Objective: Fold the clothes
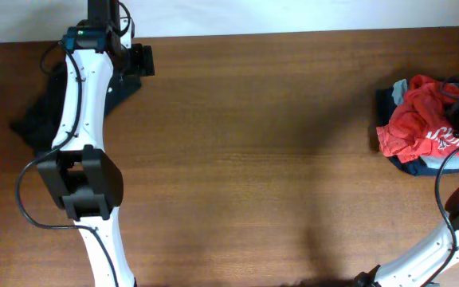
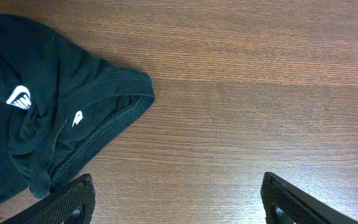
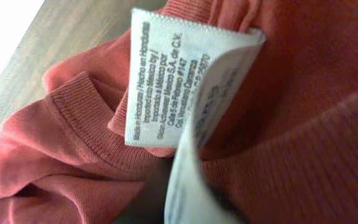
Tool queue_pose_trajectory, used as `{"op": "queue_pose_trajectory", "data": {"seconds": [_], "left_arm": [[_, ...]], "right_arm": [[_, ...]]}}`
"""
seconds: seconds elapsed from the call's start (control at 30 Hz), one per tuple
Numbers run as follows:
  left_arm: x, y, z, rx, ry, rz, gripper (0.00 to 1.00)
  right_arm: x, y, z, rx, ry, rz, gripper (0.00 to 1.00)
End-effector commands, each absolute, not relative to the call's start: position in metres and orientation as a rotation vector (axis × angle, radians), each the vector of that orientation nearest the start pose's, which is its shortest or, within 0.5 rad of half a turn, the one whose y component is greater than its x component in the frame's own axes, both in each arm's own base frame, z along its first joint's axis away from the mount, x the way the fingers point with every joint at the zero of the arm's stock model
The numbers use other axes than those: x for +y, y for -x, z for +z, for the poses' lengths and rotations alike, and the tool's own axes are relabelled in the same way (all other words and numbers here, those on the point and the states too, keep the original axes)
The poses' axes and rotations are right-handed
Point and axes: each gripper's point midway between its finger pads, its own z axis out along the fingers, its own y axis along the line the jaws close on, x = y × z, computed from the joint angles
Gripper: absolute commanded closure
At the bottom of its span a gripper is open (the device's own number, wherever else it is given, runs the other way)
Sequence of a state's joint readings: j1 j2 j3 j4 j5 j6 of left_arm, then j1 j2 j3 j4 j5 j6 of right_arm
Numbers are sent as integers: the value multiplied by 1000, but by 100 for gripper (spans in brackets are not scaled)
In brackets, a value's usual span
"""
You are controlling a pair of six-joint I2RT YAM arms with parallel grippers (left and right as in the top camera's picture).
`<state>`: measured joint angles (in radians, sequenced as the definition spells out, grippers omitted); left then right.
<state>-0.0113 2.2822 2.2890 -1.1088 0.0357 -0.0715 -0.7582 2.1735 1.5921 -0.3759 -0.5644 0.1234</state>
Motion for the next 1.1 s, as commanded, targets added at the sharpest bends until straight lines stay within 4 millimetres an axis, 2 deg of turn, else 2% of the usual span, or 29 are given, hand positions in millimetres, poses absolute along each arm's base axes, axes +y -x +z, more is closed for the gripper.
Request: {"op": "queue_pose_trajectory", "data": {"seconds": [0.0,0.07,0.13,0.17,0.27,0.3,0.33,0.4,0.5,0.57,0.63,0.73,0.8,0.93,1.07], "left_arm": [[-4,-551,153,2670,63,-55,15],[-2,-552,159,2657,67,-54,14],[0,-554,168,2637,71,-53,14],[1,-555,174,2622,72,-52,7],[4,-559,198,2568,76,-51,2],[4,-560,205,2552,76,-51,1],[5,-561,218,2523,75,-51,1],[5,-563,231,2492,73,-51,1],[4,-562,247,2462,72,-51,1],[4,-562,252,2452,72,-52,1],[4,-562,254,2448,71,-52,1],[5,-562,253,2449,72,-51,1],[4,-562,253,2449,72,-52,1],[3,-562,253,2449,69,-53,1],[3,-562,253,2449,69,-53,1]], "right_arm": [[-288,-451,58,2244,-781,486,95],[-288,-457,92,2194,-723,488,94],[-286,-461,129,2144,-669,479,89],[-286,-461,152,2120,-648,458,87],[-281,-455,220,2055,-580,396,76],[-279,-452,238,2037,-562,380,70],[-272,-446,276,1995,-521,345,61],[-261,-436,315,1954,-478,311,48],[-238,-417,367,1893,-400,287,31],[-218,-403,394,1860,-343,293,9],[-196,-389,415,1845,-270,286,1],[-153,-361,436,1857,-129,237,1],[-129,-345,444,1867,-37,200,1],[-80,-309,452,1887,145,150,1],[-35,-276,444,1918,342,131,1]]}}
